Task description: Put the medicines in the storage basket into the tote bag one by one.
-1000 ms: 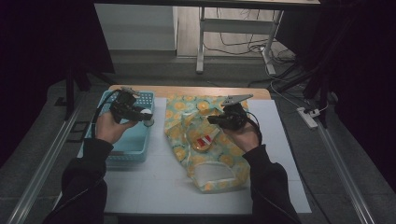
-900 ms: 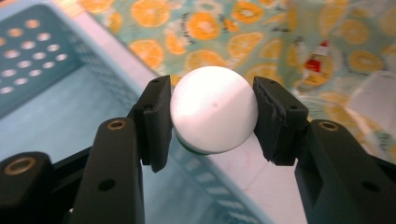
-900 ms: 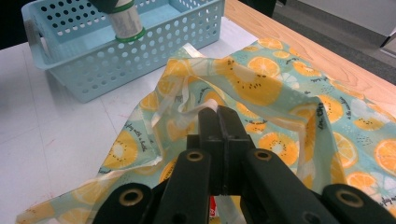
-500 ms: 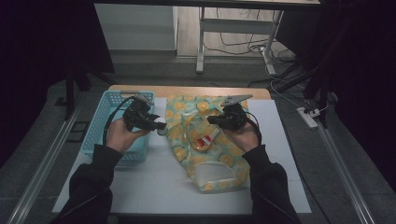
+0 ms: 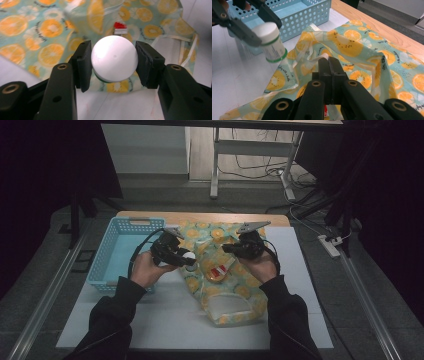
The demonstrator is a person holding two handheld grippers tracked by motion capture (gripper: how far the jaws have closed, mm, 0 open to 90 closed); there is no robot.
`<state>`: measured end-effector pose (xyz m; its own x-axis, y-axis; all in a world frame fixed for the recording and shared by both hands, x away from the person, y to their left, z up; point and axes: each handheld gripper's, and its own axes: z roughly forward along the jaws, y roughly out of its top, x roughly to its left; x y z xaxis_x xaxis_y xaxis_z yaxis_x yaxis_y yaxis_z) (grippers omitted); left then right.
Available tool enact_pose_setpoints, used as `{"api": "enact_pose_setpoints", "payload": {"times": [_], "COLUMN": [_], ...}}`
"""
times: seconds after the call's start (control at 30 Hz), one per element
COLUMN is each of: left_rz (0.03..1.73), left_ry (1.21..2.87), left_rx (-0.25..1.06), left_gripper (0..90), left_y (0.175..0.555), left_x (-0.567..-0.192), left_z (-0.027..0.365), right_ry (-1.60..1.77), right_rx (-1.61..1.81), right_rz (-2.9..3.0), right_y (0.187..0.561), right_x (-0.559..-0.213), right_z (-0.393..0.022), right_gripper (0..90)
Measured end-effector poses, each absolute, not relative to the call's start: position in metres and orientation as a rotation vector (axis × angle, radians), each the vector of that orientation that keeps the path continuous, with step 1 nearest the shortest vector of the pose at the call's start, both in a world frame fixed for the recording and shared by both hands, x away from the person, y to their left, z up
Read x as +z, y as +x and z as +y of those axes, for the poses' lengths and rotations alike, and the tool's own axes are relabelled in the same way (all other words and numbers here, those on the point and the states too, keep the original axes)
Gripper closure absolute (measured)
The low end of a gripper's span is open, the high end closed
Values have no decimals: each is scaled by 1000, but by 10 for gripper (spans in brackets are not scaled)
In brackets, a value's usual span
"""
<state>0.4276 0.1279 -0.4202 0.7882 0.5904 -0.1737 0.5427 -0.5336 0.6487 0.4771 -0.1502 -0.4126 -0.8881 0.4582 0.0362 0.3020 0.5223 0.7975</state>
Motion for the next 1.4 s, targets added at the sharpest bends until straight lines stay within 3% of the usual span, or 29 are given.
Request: {"api": "enact_pose_setpoints", "payload": {"times": [0.67,1.4], "left_rz": [736,877], "left_ry": [2335,2327], "left_rx": [88,194], "left_gripper": [501,500], "left_y": [445,481], "left_x": [-432,-450], "left_z": [65,48], "right_ry": [653,668], "right_rx": [1310,1309], "right_rz": [2565,2549], "right_y": [477,477], "right_x": [-412,-414], "right_z": [-149,-147], "right_gripper": [900,900]}}
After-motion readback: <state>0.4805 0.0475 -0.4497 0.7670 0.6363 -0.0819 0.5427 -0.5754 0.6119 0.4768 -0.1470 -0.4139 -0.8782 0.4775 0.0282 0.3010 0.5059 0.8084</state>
